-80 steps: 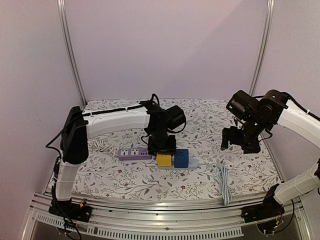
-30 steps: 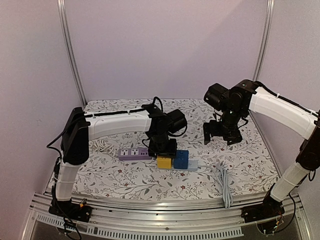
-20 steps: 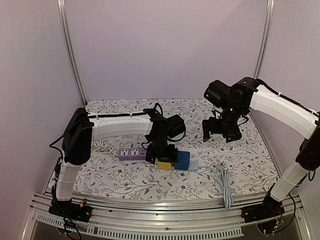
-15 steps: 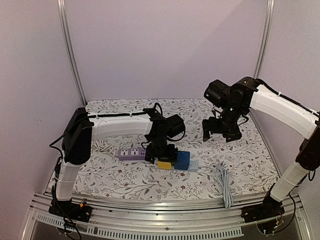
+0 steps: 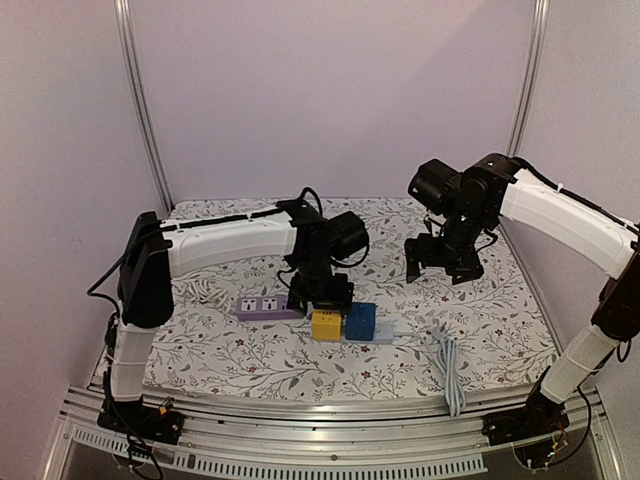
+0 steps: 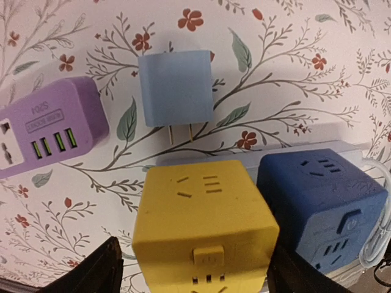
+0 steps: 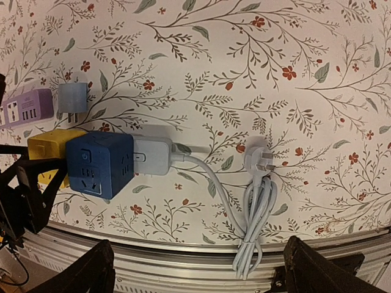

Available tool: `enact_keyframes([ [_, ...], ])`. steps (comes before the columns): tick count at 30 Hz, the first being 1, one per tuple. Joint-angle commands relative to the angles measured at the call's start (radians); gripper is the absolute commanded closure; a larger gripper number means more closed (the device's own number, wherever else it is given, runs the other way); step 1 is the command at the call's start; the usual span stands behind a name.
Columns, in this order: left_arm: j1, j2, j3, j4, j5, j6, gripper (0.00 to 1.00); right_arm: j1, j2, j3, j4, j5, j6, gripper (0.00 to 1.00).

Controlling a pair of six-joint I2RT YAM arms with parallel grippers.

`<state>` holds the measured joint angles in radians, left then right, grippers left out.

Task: Insert the plug

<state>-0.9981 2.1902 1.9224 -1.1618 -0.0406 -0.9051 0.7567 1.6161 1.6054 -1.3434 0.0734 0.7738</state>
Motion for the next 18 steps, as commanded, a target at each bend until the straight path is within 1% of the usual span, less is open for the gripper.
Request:
enact_keyframes([
  [1,0.025,-0.076,0.026,-0.032,0.028,-0.004,0.2,-0.003,-0.015,-0.008,-0.042,-0.002,0.01,0.05],
  [6,0.033,-0.095,0.01,-0.036,0.014,0.001,0.19,-0.003,-0.003,-0.016,-0.021,-0.023,0.015,0.05],
  [12,0.063,-0.19,-0.005,-0.035,-0.001,0.02,0.21,-0.002,0.001,-0.043,0.01,-0.053,0.016,0.05],
  [14,0.079,-0.236,-0.048,-0.007,0.022,0.039,0.24,-0.002,0.0,-0.06,0.024,-0.061,0.018,0.06],
  [18,0.105,-0.343,-0.224,0.133,0.133,0.125,0.31,0.0,-0.011,-0.094,0.04,-0.061,0.022,0.06],
])
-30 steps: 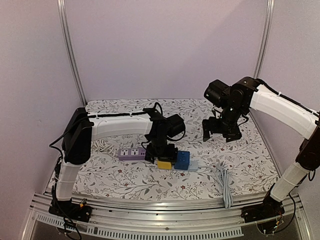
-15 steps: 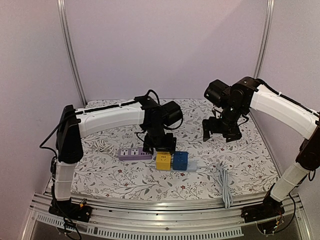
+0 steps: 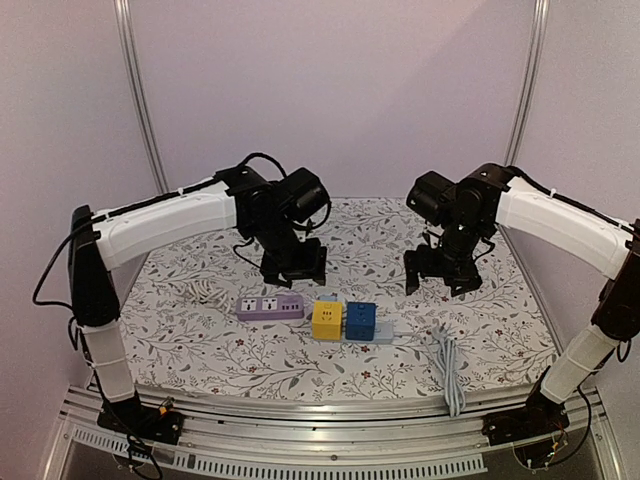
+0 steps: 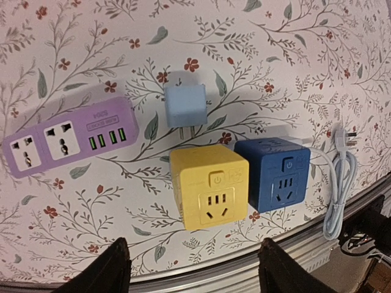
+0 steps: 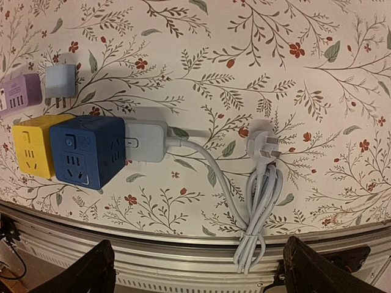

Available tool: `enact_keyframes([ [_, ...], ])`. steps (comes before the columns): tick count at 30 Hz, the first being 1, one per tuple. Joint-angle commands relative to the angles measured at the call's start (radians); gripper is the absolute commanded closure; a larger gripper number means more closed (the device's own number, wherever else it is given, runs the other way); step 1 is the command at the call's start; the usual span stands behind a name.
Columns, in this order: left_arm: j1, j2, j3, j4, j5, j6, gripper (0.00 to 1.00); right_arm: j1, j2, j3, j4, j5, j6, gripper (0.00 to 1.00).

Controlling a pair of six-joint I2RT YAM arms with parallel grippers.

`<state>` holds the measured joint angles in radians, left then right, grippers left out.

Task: Insert the plug

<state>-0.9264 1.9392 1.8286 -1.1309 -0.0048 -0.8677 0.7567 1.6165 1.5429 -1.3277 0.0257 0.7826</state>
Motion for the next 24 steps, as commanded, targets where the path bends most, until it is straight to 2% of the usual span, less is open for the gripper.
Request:
enact_keyframes([
  [1,0.041,-0.112,-0.173,0.128,0.119,0.099,0.32,0.001,-0.015,-0.038,0.027,-0.015,0.014,0.06],
  [5,0.073,-0.171,-0.334,0.236,0.2,0.127,0.37,-0.001,-0.034,-0.058,0.027,-0.008,0.014,0.06],
  [9,0.094,-0.177,-0.415,0.299,0.27,0.137,0.4,-0.001,-0.056,-0.079,0.025,-0.006,0.019,0.06],
  [16,0.095,-0.111,-0.464,0.487,0.41,0.143,0.48,0.0,-0.108,-0.12,0.011,0.01,0.026,0.06],
  [24,0.086,-0.005,-0.412,0.504,0.446,0.115,0.61,0.0,-0.196,-0.18,-0.024,0.043,0.036,0.06],
])
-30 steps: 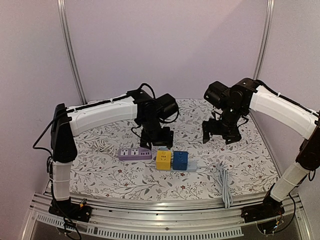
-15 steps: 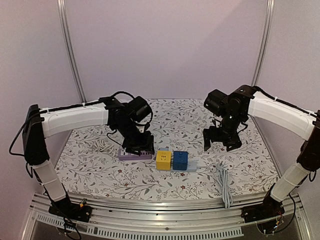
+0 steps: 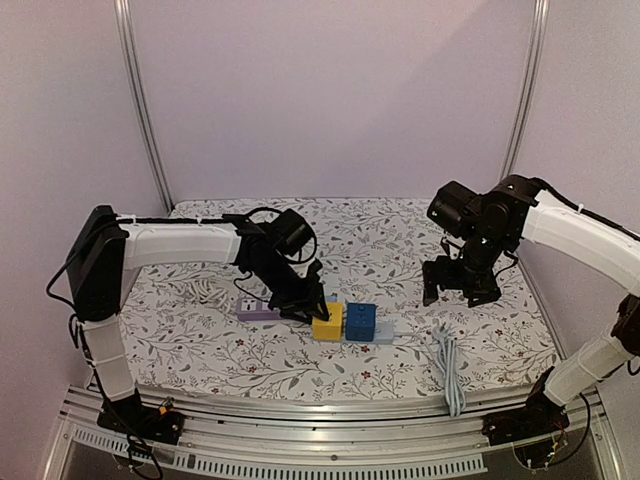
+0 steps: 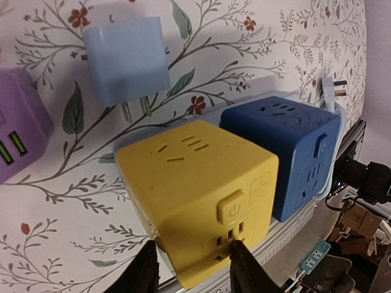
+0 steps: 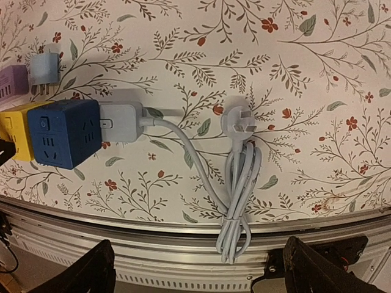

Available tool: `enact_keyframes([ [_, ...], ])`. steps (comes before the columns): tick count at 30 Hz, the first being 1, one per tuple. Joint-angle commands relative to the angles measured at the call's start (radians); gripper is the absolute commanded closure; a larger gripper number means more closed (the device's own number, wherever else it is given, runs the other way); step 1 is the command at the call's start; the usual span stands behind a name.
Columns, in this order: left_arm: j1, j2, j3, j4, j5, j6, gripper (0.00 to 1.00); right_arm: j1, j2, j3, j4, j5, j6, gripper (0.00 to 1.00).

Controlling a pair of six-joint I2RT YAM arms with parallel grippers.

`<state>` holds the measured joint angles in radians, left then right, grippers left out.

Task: Insert the plug

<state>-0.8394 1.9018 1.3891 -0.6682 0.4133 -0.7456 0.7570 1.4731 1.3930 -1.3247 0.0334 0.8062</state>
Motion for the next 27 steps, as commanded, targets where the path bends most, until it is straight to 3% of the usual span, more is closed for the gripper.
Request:
enact_keyframes([
  [1,-0.007,0.043,0.037,0.043,0.035,-0.007,0.62,-0.001,-0.06,-0.038,-0.029,0.04,0.014,0.06],
  [11,-0.099,0.203,0.221,0.063,0.093,-0.064,0.64,-0.002,-0.119,-0.074,-0.05,0.067,0.02,0.06],
  [18,-0.159,0.372,0.459,0.028,0.141,-0.085,0.66,-0.002,-0.139,-0.076,-0.08,0.097,0.014,0.05],
  [24,-0.171,0.388,0.564,-0.07,0.076,-0.05,0.64,-0.002,-0.177,-0.085,-0.111,0.129,0.023,0.05],
  [27,-0.171,0.357,0.592,-0.159,-0.001,-0.021,0.57,-0.002,-0.201,-0.097,-0.115,0.138,0.031,0.05],
])
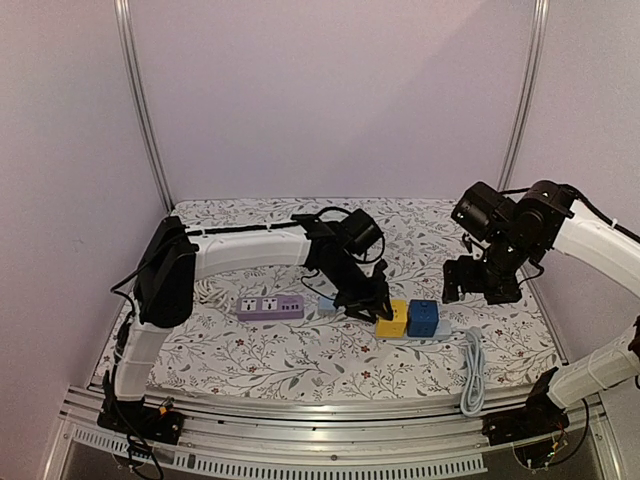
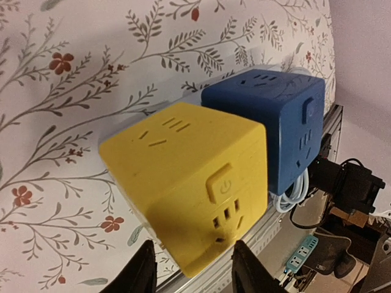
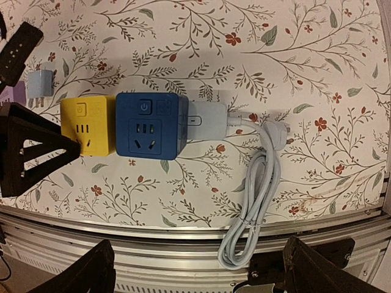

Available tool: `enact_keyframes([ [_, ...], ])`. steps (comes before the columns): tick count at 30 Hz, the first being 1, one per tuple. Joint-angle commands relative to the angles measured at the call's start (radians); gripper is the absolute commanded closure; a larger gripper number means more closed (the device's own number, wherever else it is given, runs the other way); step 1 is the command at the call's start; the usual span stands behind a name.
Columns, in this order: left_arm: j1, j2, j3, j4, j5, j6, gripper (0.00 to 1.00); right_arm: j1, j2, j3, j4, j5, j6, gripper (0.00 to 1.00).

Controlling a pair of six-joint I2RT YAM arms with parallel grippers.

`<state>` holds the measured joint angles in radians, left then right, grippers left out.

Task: Insert the plug

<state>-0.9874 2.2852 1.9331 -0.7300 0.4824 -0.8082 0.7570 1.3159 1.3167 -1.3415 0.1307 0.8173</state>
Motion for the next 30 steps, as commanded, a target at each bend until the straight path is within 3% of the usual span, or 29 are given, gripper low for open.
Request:
enact_keyframes([
  [1,-0.022,-0.039,0.053,-0.124,-0.099,0.05,0.54,-0.002,-0.052,-0.025,-0.098,0.041,0.022,0.05],
  [6,-0.022,-0.118,0.067,-0.25,-0.254,0.08,0.39,-0.002,-0.063,-0.04,-0.088,0.035,0.037,0.05],
  [11,-0.015,-0.156,0.064,-0.36,-0.457,0.103,0.33,-0.002,-0.051,-0.032,-0.067,0.027,0.039,0.05],
  [23,0.035,-0.111,0.031,-0.432,-0.615,0.058,0.34,-0.002,-0.004,-0.004,-0.045,0.011,0.045,0.06],
  [30,0.044,-0.062,-0.008,-0.323,-0.72,-0.017,0.39,-0.002,-0.013,-0.013,-0.045,0.017,0.071,0.06],
])
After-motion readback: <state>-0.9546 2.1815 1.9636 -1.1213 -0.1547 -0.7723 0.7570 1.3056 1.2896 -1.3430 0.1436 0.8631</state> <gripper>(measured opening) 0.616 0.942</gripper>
